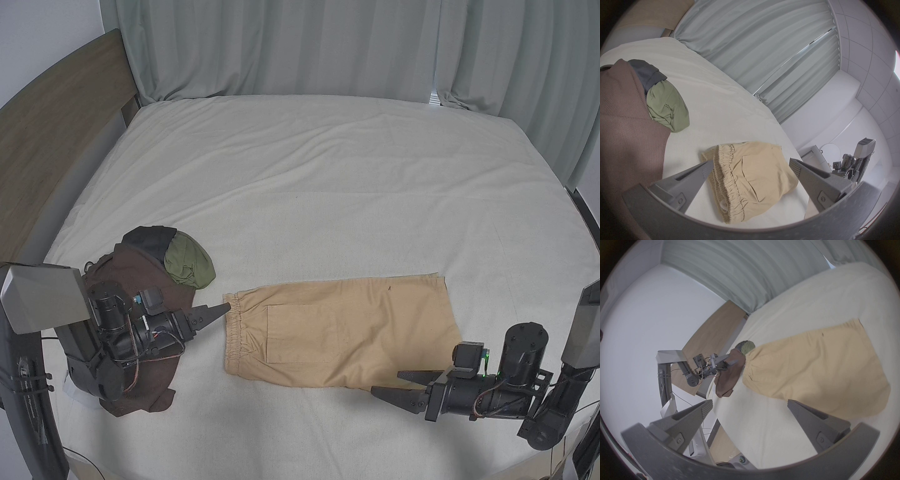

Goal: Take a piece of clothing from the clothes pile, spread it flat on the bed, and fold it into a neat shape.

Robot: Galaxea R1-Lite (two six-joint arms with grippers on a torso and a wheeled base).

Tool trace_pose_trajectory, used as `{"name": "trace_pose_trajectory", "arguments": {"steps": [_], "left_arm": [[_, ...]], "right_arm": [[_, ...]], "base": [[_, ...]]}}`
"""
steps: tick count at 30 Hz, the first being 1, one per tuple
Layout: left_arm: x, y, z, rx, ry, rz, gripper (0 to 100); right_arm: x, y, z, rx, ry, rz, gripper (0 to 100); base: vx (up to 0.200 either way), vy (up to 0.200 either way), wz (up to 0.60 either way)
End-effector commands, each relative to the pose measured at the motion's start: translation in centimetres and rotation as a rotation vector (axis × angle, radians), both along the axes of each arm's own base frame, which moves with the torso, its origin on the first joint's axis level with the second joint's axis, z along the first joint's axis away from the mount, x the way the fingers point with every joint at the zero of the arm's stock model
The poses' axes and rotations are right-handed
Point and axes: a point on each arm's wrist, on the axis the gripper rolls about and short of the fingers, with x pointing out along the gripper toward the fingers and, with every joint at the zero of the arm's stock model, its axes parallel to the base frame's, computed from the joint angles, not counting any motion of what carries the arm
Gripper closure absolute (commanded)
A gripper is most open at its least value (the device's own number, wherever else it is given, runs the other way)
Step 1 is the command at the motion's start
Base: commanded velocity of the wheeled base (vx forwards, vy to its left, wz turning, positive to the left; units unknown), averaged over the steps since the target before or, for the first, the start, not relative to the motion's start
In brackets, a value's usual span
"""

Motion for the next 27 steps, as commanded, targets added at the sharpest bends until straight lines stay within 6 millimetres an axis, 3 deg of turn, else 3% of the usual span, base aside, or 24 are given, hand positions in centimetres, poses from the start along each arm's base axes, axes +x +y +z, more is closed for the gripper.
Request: {"name": "trace_pose_trajectory", "arguments": {"steps": [1,10,17,27], "left_arm": [[-0.2,0.0,-0.2,0.002,0.01,-0.013,0],[-0.7,0.1,-1.0,-0.002,0.057,-0.011,0],[-0.9,0.0,-4.1,0.013,0.152,-0.015,0],[-1.2,-0.7,-6.8,0.018,0.238,-0.036,0]], "right_arm": [[0.0,-0.1,1.4,0.017,-0.082,0.011,0],[0.4,-0.7,3.0,0.049,-0.156,-0.025,0],[0.4,-0.7,2.9,0.032,-0.168,-0.02,0],[0.4,-0.8,2.6,0.024,-0.158,-0.022,0]], "base": [[0.0,0.0,0.0],[0.0,0.0,0.0],[0.0,0.0,0.0],[0.0,0.0,0.0]]}}
